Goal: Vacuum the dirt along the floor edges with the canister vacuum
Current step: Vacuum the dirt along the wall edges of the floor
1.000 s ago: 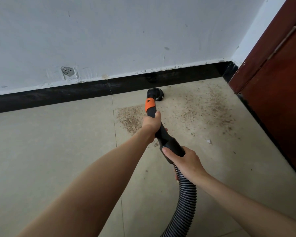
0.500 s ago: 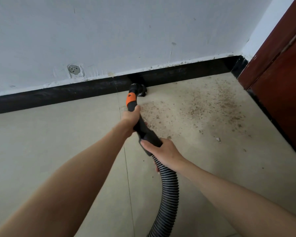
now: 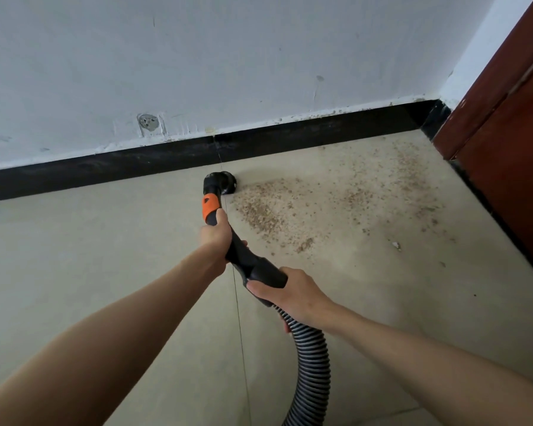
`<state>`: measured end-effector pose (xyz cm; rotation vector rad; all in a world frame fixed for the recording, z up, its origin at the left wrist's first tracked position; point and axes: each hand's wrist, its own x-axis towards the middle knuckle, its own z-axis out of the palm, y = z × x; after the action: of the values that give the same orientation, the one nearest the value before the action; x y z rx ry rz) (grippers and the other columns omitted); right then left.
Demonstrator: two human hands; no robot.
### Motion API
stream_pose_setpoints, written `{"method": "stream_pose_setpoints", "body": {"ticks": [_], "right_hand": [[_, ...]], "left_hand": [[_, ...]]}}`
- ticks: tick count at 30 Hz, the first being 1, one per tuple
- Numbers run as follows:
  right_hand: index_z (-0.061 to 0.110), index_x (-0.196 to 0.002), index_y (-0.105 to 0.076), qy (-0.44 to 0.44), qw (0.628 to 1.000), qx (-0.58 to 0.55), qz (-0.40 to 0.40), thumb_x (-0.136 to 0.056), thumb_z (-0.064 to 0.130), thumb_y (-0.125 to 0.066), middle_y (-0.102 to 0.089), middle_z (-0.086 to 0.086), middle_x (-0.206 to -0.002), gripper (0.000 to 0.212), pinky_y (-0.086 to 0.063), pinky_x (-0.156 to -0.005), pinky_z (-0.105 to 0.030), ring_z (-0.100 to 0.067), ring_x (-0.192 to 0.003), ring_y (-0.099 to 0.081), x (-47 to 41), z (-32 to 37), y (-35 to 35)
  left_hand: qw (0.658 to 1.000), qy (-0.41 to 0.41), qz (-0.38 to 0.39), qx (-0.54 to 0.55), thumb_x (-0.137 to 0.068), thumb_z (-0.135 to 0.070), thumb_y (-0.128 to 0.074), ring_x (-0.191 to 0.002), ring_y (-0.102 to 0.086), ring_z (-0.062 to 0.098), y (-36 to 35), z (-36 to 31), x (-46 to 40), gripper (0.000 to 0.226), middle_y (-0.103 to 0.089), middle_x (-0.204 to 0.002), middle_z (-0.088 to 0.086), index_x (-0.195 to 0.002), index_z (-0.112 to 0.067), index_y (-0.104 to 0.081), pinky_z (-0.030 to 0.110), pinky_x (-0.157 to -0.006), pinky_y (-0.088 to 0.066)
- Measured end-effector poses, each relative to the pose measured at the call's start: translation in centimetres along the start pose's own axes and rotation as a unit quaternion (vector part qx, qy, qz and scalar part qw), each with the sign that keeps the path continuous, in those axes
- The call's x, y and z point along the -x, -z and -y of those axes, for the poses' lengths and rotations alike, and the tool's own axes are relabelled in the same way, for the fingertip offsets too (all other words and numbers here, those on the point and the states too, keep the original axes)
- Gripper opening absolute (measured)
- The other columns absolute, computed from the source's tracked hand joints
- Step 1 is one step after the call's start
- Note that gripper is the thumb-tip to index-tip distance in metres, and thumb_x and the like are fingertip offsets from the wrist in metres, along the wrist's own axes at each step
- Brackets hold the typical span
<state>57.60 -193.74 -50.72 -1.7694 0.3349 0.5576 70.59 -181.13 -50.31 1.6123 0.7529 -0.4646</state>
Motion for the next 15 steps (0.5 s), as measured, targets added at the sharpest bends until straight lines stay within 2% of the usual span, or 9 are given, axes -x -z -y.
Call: {"method": "stream_pose_setpoints", "body": {"ticks": [4,9,12,15], "right_hand": [[0.014,-0.077,-0.055,-0.003,1.0,-0.011,-0.025,-0.073,0.057,-0.074,-0.058,0.004,-0.054,0.047,-0.044,-0.04,-0.024,-0.017,-0.036,-0.056,1.8,-0.9,0.9],[0.011,-0.08,-0.056,-0.021,0.997,-0.019,-0.068,-0.075,0.052,-0.075,-0.059,-0.002,-0.057,0.046,-0.043,-0.041,-0.023,-0.02,-0.037,-0.056,3.1,-1.7,2.8],[0.01,-0.079,-0.058,-0.028,0.995,-0.03,-0.094,-0.077,0.051,-0.075,-0.06,0.0,-0.055,0.045,-0.044,-0.042,-0.024,-0.019,-0.037,-0.057,3.7,-2.1,3.9],[0.011,-0.076,-0.059,-0.036,0.989,-0.048,-0.138,-0.076,0.049,-0.076,-0.06,-0.001,-0.057,0.042,-0.045,-0.044,-0.025,-0.014,-0.038,-0.056,4.0,-2.5,4.3]], "left_hand": [[1.0,0.006,0.022,0.01,-0.097,-0.045,-0.041,-0.05,-0.058,0.024,-1.4,0.7,1.2,0.04,-0.051,-0.077,0.011,-0.112,-0.008,-0.04,0.03,-0.046,-0.049],[0.998,0.012,0.06,0.0,-0.097,-0.045,-0.042,-0.053,-0.06,0.025,-4.2,0.9,2.6,0.037,-0.052,-0.077,0.011,-0.105,-0.009,-0.037,0.033,-0.053,-0.054],[0.996,0.008,0.09,-0.007,-0.098,-0.045,-0.042,-0.056,-0.062,0.025,-5.9,0.7,3.1,0.04,-0.052,-0.081,0.01,-0.113,-0.009,-0.038,0.033,-0.053,-0.055],[0.992,0.001,0.12,-0.037,-0.098,-0.047,-0.04,-0.077,-0.065,0.032,-7.7,0.2,3.6,0.049,-0.053,-0.092,0.011,-0.13,-0.01,-0.032,0.043,-0.071,-0.058]]}}
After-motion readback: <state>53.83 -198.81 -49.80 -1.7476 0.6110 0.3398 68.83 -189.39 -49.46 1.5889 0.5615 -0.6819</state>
